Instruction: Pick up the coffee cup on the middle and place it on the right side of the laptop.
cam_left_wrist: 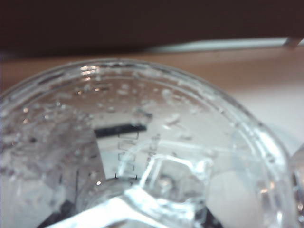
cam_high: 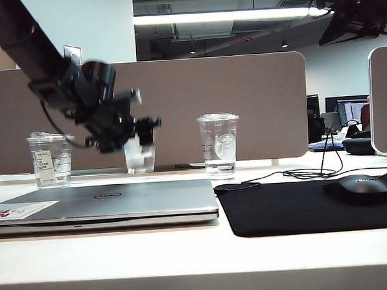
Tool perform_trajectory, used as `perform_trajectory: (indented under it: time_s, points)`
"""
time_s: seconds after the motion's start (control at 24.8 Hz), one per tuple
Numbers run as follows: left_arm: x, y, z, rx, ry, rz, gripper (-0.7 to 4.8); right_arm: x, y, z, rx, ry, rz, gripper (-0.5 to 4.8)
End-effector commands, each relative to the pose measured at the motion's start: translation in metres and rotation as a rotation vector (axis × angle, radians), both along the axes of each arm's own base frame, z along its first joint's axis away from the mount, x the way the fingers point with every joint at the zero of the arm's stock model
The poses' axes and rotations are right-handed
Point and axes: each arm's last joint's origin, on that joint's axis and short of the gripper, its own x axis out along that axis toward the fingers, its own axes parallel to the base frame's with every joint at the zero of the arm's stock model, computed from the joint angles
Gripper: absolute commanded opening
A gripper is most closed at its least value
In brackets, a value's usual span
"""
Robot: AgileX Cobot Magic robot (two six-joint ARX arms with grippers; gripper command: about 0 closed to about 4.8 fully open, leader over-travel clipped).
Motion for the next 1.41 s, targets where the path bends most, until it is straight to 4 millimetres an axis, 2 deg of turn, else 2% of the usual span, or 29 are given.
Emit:
perform_trajectory:
  time_s: [0.04,0.24,0.32,0.44,0.64,0.81,0.93,1.05,1.13,1.25,1.41]
  points:
    - [-0.010,0.001,0.042,-0.025,-0.048,-0.048,2.71,0.000,0.000,0.005,-0.004,-0.030,0.000,-0.05]
    - [-0.034,0.000,0.091,-0.072,-0.054,-0.200,2.71,0.000,0.000,0.006,-0.004,-0.031,0.000,-0.05]
    - [-0.041,-0.005,0.102,-0.087,-0.065,-0.253,2.71,-0.001,0.000,0.006,-0.004,-0.033,0.000,-0.05]
    - [-0.058,-0.015,0.125,-0.145,-0.089,-0.453,2.71,-0.002,0.000,0.007,-0.004,-0.038,0.000,-0.05]
    - [-0.075,-0.038,0.134,-0.206,-0.075,-0.726,2.71,-0.005,0.000,0.013,-0.004,-0.054,0.000,-0.05]
    - [-0.089,-0.063,0.125,-0.215,0.028,-0.835,2.71,-0.008,0.000,0.017,-0.004,-0.070,0.000,-0.05]
    - [-0.106,-0.091,0.116,-0.110,0.027,-0.934,2.71,-0.009,0.000,0.018,-0.004,-0.075,0.000,-0.05]
    - [-0.117,-0.118,0.106,-0.060,0.041,-0.941,2.71,-0.010,0.000,0.019,-0.004,-0.077,0.000,-0.05]
    - [-0.119,-0.128,0.097,-0.052,0.058,-0.948,2.71,-0.011,0.000,0.020,-0.004,-0.081,0.000,-0.05]
    - [-0.118,-0.150,0.061,-0.051,0.145,-0.980,2.72,-0.014,0.000,0.024,-0.020,-0.101,0.002,-0.05]
    - [-0.116,-0.166,0.021,-0.061,0.256,-0.996,2.72,-0.016,0.000,0.027,-0.033,-0.112,0.004,-0.05]
